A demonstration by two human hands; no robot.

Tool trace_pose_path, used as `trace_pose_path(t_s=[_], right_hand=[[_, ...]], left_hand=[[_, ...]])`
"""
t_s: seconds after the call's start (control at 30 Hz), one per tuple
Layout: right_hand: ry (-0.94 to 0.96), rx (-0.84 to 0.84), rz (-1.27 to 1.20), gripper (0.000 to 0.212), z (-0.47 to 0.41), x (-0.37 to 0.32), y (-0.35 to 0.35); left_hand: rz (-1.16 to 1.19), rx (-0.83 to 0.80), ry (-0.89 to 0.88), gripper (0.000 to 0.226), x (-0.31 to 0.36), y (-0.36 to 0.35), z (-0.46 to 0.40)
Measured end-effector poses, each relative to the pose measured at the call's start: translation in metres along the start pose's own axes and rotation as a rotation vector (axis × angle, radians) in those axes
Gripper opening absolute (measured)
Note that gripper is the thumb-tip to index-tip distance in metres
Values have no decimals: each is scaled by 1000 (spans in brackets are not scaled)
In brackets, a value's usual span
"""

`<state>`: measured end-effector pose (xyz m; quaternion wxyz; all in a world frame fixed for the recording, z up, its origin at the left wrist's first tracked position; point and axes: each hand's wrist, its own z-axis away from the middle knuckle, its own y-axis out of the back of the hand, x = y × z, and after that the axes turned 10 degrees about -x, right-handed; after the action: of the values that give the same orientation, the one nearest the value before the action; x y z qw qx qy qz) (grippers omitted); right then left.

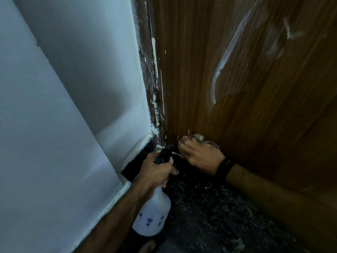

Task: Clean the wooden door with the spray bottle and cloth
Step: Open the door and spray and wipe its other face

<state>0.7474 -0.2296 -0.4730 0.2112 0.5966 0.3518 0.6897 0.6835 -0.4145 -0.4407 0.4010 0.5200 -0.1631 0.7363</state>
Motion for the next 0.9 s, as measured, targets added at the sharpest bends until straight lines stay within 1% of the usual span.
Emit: trace_pose_path(t_s=[0.07, 0.1, 0.17, 0.23, 0.27, 0.33, 0.43, 0.5, 0.57, 0.6, 0.67, 0.73, 0.8, 0.87, 0.9], right_hand=[[90, -57, -40, 53, -7, -6, -9], [87, -41, -34, 52, -13, -5, -7], [16, 60, -10, 49, -30, 4, 5], [-109, 145, -30, 44, -47, 12, 22], [-157, 174, -35, 43, -55, 15, 27], [-195, 193, -42, 44, -64, 16, 33], [-177, 138, -106, 46, -65, 10, 29], [-83, 40, -120, 45, -65, -3, 13], [23, -72, -81, 46, -64, -15, -5], [58, -96, -63, 47, -63, -17, -11], [75, -85, -76, 44, -62, -12, -4], [2, -16, -86, 35, -63, -1, 13], [-107, 101, -82, 35, -68, 9, 26], [-166, 130, -107, 39, -72, 13, 33], [-164, 106, -111, 38, -69, 11, 32]], left_hand=[[3, 13, -4, 32, -1, 4, 0], [3, 24, -6, 32, -2, 7, 0], [9, 44, -11, 30, -2, 13, -1], [23, 63, -18, 29, -3, 19, -1], [32, 74, -19, 29, -2, 22, -1], [42, 84, -23, 29, -3, 27, 2], [42, 90, -35, 30, -2, 30, 5], [50, 103, -38, 30, -2, 31, 5], [57, 89, -37, 29, -2, 28, 6], [63, 78, -32, 28, -2, 26, 6], [70, 71, -24, 27, -2, 23, 6], [74, 64, -26, 28, 0, 22, 7], [77, 57, -34, 29, 3, 25, 6], [86, 72, -54, 30, 6, 28, 5], [89, 72, -68, 30, 10, 26, 5]])
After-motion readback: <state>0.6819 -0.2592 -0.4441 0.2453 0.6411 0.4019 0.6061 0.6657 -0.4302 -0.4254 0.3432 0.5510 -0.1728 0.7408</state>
